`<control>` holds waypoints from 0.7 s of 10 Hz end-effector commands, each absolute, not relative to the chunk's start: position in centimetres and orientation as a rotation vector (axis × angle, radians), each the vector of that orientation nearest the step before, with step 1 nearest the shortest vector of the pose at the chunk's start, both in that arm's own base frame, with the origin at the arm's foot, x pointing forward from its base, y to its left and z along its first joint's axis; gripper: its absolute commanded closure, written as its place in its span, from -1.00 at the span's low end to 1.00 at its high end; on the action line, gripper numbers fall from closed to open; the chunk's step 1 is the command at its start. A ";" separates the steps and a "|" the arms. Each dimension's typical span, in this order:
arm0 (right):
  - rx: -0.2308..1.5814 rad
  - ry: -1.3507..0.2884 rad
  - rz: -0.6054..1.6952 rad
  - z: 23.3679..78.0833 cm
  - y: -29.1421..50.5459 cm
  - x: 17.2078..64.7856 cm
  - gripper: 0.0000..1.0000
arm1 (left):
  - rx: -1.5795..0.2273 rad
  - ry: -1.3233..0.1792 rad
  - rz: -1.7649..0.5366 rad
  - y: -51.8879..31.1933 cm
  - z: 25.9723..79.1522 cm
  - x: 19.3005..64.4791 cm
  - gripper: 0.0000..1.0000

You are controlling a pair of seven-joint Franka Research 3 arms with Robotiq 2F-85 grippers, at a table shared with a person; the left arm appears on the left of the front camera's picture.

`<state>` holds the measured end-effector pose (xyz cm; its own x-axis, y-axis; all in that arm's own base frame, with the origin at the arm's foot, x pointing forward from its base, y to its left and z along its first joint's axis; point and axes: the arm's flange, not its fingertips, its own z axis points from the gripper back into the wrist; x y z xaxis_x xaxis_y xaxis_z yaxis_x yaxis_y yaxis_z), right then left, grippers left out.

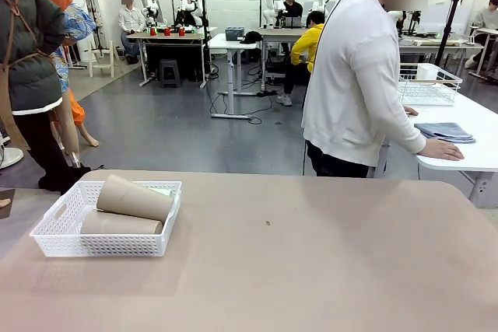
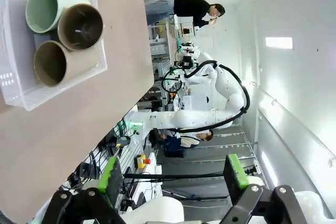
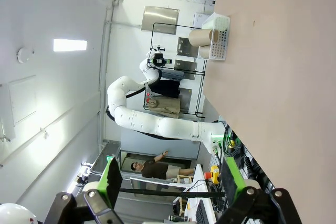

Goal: Clean and organize the cups into the basket.
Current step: Move the Organizing basket back to the left side of the table.

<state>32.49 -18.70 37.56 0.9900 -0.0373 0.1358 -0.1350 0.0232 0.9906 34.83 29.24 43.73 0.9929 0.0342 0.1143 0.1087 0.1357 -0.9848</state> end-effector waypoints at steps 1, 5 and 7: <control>1.557 -0.155 0.083 37.4 -18.6 32.4 -1.00 | -1.424 -0.126 -0.084 34.1 44.3 33.7 -1.00; 1.557 -0.155 0.083 37.4 -18.6 32.4 -1.00 | -1.427 -0.129 -0.045 30.3 42.9 33.8 -1.00; 1.557 -0.155 0.083 37.4 -18.6 32.4 -1.00 | -1.427 -0.129 -0.045 30.3 42.9 33.8 -1.00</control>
